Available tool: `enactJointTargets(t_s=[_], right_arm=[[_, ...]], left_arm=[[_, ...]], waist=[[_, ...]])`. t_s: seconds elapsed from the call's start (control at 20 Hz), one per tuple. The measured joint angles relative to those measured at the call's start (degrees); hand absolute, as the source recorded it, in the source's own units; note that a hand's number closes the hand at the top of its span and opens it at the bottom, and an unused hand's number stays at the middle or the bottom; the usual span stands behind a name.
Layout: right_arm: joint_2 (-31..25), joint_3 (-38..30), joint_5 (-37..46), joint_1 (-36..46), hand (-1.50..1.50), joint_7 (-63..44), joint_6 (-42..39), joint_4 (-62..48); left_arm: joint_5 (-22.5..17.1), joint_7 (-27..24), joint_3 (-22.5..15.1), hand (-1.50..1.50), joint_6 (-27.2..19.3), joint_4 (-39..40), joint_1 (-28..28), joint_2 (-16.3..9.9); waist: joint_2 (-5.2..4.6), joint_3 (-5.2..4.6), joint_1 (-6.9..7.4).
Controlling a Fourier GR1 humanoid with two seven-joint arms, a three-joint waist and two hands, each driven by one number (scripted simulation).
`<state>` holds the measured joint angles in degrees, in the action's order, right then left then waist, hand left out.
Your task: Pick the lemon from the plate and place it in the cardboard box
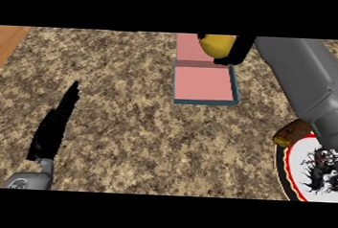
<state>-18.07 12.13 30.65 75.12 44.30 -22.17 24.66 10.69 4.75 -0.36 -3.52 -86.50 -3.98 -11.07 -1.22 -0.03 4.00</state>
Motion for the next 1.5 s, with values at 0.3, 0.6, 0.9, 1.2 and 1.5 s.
enactJointTargets(t_s=[0.3, 0.6, 0.9, 1.2, 1.5], right_arm=[[6.7, 1.5, 2.6, 0.9, -1.50, -1.5, 2.2, -7.2], [10.1, -0.2, 2.5, 1.8, -1.50, -0.6, 3.4, -13.0], [11.0, -9.0, -5.6, 3.9, -1.50, -2.9, 1.4, -16.1], [7.3, -17.9, -14.1, 6.1, -1.50, -7.3, -3.9, -19.2], [0.0, -24.4, -20.4, 7.0, -1.50, -12.1, -6.4, -21.3]], left_arm=[[0.1, 1.4, 0.2, 0.00, 0.0, -1.0, 0.0, 0.0], [0.2, 1.7, 0.1, 0.00, 0.2, -2.2, 0.7, 0.1], [-0.1, 1.3, 0.2, 0.00, 0.9, -2.6, 1.4, -0.2], [-0.2, 0.8, 0.6, 0.00, 1.0, -2.2, 0.7, -0.2], [0.5, 0.9, -0.1, 0.00, 0.6, -2.2, -0.4, 0.4]], waist=[[0.06, 0.01, -0.41], [-0.10, 0.02, -0.15], [-0.22, 0.04, 0.03], [-0.66, 0.03, 0.44], [-1.47, 0.07, 1.42]])
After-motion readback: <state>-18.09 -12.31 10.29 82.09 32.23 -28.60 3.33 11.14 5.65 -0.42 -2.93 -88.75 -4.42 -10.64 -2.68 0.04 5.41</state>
